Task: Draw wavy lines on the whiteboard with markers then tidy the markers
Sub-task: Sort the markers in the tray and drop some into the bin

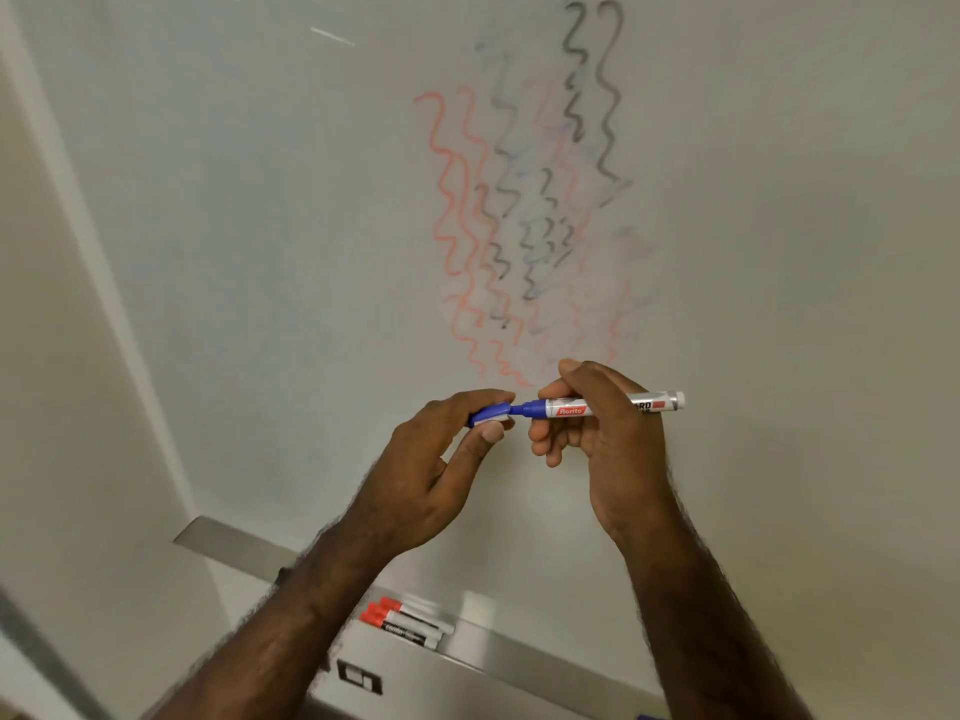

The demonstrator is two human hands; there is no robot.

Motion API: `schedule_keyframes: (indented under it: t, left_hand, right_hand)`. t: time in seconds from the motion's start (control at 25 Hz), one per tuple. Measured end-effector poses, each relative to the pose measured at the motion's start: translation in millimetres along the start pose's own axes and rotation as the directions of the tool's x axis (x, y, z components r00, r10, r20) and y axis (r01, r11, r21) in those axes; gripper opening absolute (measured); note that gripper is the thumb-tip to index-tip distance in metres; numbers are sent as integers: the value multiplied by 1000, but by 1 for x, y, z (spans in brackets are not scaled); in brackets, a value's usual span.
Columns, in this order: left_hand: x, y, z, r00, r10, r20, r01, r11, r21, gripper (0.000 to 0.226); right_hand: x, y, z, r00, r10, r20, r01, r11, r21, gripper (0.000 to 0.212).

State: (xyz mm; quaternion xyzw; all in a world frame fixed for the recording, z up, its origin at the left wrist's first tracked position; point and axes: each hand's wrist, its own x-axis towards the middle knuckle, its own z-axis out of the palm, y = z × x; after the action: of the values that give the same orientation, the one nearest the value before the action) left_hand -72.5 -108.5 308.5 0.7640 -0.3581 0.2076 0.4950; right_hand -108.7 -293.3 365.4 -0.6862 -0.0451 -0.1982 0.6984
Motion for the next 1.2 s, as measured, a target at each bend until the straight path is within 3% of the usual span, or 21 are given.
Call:
schedule_keyframes:
  t: [0.32, 0.44, 0.6, 0.76, 1.0, 1.2]
  left_hand:
    - [-52, -32, -42, 996, -78, 32, 77, 997, 27, 31]
    - [-68, -49, -59, 993, -107, 47, 107, 994, 16, 33]
    - [-91, -71, -80, 990, -135, 36, 130, 984, 121, 36]
    - [-115, -95, -103, 969, -242, 50, 229, 955, 189, 40]
    - [-181, -150, -125, 833, -541, 114, 519, 836, 176, 61]
    - [-267, -184, -134, 682, -721, 123, 702, 693, 167, 74]
  right_hand:
    - [-7, 39, 70, 963, 157, 221, -149, 987, -51, 36]
    - [-12, 56, 96, 941, 232, 246, -242, 970, 8, 34]
    - [-21, 84, 134, 911, 316, 266, -345, 936, 71, 38]
    - [-29, 115, 167, 875, 380, 301, -416, 907, 62, 42]
    - [-61, 178, 203, 743, 546, 388, -530, 833, -156, 43]
    - [-101, 234, 217, 571, 693, 439, -566, 720, -401, 22]
